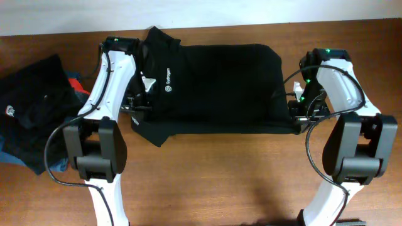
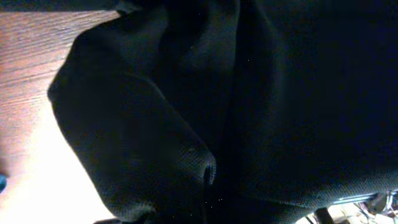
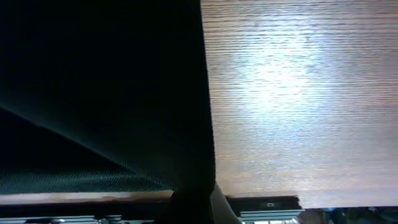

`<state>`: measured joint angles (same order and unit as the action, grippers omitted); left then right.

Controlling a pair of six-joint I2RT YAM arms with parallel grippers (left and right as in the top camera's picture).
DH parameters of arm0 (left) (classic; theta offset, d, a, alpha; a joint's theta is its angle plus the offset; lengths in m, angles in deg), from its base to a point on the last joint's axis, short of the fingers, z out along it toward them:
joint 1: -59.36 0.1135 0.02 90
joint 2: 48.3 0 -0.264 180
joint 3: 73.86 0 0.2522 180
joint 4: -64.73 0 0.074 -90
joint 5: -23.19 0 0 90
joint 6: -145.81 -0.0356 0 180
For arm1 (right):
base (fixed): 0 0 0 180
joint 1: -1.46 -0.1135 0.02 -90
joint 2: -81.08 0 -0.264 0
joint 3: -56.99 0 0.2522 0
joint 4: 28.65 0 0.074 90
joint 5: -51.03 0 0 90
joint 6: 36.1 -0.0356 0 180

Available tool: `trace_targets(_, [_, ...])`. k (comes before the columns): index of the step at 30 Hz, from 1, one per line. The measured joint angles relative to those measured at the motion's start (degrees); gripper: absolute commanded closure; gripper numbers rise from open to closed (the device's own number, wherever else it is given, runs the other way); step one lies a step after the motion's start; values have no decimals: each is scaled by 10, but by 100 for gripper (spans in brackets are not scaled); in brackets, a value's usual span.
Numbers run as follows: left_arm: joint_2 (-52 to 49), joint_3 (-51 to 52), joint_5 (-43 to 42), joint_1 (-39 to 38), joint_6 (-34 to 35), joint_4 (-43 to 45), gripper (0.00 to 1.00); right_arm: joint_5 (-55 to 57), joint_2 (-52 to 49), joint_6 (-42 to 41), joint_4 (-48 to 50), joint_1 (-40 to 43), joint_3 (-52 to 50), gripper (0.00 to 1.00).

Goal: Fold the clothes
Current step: 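Lay the shirt flat on the table and release both grippers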

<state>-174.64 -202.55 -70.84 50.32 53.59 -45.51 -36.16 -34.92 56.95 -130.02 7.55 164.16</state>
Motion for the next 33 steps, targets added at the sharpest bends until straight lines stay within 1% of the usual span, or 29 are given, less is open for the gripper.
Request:
trace_targets(5, [0,9,-3,0,0,0,100,12,0,0,0,0,0,95])
trace_targets(11, [0,75,-5,0,0,1,100,14,0,-1,-12,21,0,96])
trace_targets(14, [0,96,-7,0,0,0,100,7,0,-1,-18,34,0,96])
trace_targets(19, [5,102,-10,-1,0,7,100,-16,0,0,-45,48,0,96])
trace_targets(22, [37,105,-9,-2,0,17,100,-31,0,0,-65,48,0,96])
trace_targets(27, [134,115,-10,-3,1,17,100,-44,0,-3,-79,48,-6,96])
trace_targets(30, [189,167,-12,-3,1,17,100,-46,0,-9,-59,48,-50,96])
trace_targets(33, [191,231,-19,-3,1,49,100,-47,0,-13,-26,48,-97,96])
